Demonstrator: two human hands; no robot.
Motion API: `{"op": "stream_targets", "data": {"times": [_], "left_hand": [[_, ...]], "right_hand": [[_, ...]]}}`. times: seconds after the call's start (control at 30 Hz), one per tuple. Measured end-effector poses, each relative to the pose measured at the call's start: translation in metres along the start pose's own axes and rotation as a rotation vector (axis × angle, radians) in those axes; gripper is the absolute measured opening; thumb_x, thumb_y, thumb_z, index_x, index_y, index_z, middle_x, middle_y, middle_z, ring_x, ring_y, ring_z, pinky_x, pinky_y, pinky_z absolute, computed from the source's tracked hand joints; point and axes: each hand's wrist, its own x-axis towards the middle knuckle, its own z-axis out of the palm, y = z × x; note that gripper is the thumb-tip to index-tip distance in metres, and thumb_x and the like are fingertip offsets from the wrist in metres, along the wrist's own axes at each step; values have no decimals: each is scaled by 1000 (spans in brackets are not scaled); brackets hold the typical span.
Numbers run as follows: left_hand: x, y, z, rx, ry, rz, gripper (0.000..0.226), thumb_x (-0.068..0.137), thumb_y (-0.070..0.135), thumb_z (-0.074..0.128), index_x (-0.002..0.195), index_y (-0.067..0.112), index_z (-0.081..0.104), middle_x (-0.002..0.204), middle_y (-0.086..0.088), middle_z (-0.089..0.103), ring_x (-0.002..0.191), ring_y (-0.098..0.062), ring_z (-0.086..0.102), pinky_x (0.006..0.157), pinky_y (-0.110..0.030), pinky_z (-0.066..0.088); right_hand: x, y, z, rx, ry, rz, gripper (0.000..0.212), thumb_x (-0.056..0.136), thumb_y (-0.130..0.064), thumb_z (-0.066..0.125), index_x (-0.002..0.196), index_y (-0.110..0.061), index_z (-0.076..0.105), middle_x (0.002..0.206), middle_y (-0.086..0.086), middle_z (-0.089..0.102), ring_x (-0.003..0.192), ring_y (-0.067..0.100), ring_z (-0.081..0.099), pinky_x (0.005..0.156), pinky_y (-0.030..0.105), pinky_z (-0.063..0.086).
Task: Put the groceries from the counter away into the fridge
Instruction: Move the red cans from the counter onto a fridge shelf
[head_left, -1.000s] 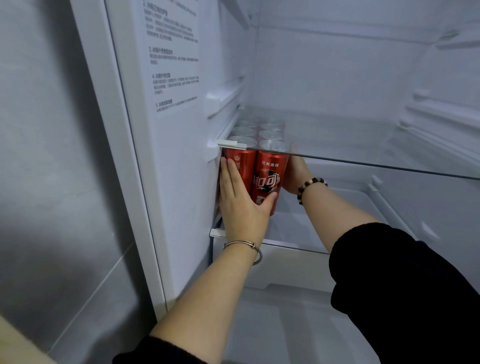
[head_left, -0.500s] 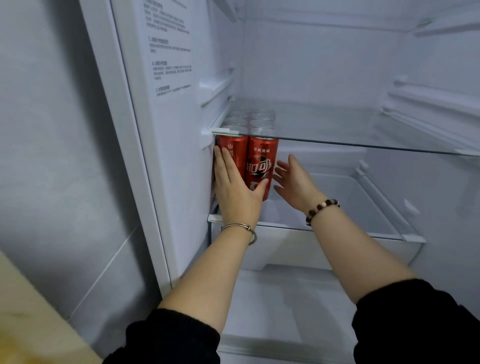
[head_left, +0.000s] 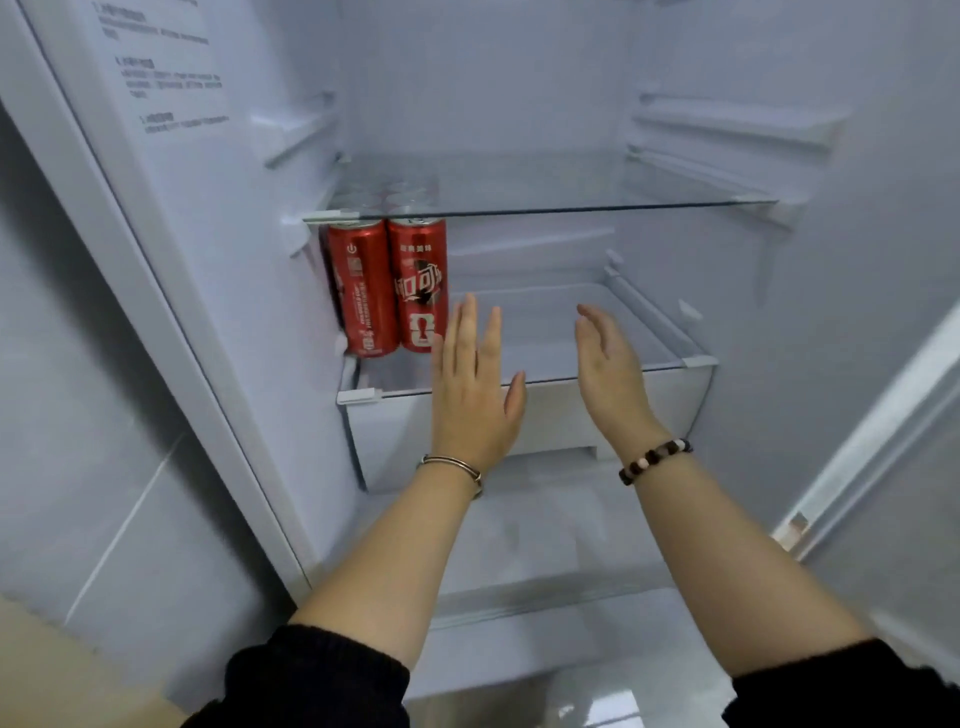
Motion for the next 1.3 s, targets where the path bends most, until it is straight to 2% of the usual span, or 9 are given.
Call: {"op": "stream_targets", "data": {"times": [0.07, 0.2, 0.37, 0.6, 0.7, 0.83, 0.97, 1.07, 1.3], "left_hand": [[-11, 14, 9, -31, -66, 46, 64, 89, 28, 45, 144, 9, 19, 153, -20, 19, 143, -30, 11, 114, -50, 21], [-35, 41, 22, -125, -168, 147, 61, 92, 30, 39, 146, 12, 16, 154, -17, 16, 144, -27, 8, 117, -46, 11], [-80, 74, 31, -248, -288, 230, 62, 92, 31, 39, 147, 15, 15, 155, -10, 10, 145, -26, 6, 117, -42, 8], [-122, 138, 38, -315, -498, 396, 62, 93, 36, 36, 147, 17, 13, 156, -9, 12, 145, -22, 7, 117, -39, 5], [-139, 180, 34, -361, -565, 470, 60, 93, 37, 34, 146, 16, 16, 155, -11, 20, 143, -23, 12, 116, -43, 12], [-162, 248, 28, -459, -594, 621, 58, 92, 31, 38, 145, 15, 21, 153, -14, 24, 142, -26, 19, 114, -47, 22], [-195, 336, 14, -536, -624, 741, 59, 92, 32, 37, 146, 16, 19, 155, -10, 19, 143, -25, 16, 115, -45, 18], [-229, 415, -1, -560, -682, 792, 62, 91, 38, 34, 148, 19, 14, 157, -5, 14, 144, -23, 8, 117, -45, 12], [-325, 596, -61, -665, -730, 1049, 65, 89, 46, 32, 148, 21, 17, 156, -8, 21, 142, -26, 11, 110, -49, 16]], "right_hand": [[-17, 8, -17, -56, 47, -13, 40, 101, -28, 36, 139, -13, 41, 148, 2, 36, 137, 12, 30, 113, 29, 26], [-58, 22, -54, -285, 152, -98, 40, 100, -26, 39, 138, -13, 41, 152, 4, 29, 141, 13, 23, 115, 29, 20], [-122, 40, -86, -551, 137, -127, 52, 94, -38, 32, 137, -10, 42, 151, 6, 31, 141, 17, 22, 113, 27, 18], [-203, 58, -147, -657, 214, 10, 50, 95, -36, 34, 137, -10, 42, 149, 5, 34, 140, 16, 21, 114, 29, 17], [-237, 57, -186, -699, 280, 97, 49, 94, -31, 40, 138, -11, 41, 151, 4, 31, 141, 16, 18, 115, 30, 17], [-287, 51, -248, -810, 384, 194, 52, 94, -35, 42, 141, -12, 38, 153, 4, 27, 142, 18, 17, 114, 30, 15], [-358, 44, -316, -923, 468, 363, 57, 94, -35, 47, 144, -13, 32, 155, 4, 21, 144, 20, 15, 116, 33, 14], [-424, 33, -372, -1000, 580, 458, 57, 92, -34, 49, 141, -7, 36, 152, 11, 28, 141, 25, 21, 115, 37, 20], [-598, -9, -477, -1138, 841, 714, 61, 93, -37, 49, 144, -11, 30, 153, 9, 25, 143, 22, 17, 117, 38, 15]]}}
